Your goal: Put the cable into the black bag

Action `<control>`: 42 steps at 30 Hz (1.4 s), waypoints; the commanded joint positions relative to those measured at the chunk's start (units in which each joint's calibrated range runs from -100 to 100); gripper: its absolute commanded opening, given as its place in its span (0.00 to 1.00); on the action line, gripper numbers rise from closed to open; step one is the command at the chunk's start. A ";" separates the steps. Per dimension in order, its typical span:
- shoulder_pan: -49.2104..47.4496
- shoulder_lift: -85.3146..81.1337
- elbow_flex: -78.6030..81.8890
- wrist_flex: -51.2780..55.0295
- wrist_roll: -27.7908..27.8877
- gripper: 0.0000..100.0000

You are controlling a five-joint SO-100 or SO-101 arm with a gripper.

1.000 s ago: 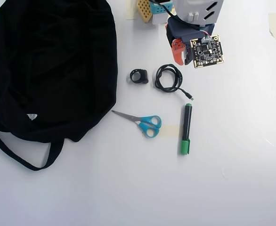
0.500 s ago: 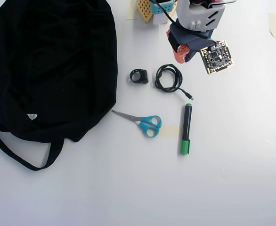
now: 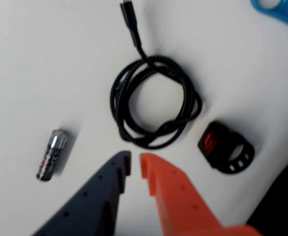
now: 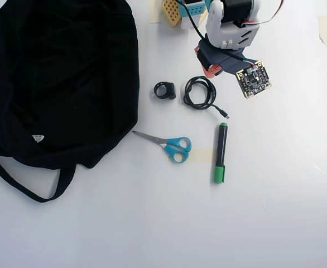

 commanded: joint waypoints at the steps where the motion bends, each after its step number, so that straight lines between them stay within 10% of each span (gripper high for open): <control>1: -0.05 -1.12 1.93 -4.76 0.67 0.03; 17: -0.13 2.78 6.06 -10.36 0.62 0.03; 30: -0.05 3.94 6.69 -12.77 0.62 0.29; 42: -0.72 10.25 5.88 -12.77 1.14 0.31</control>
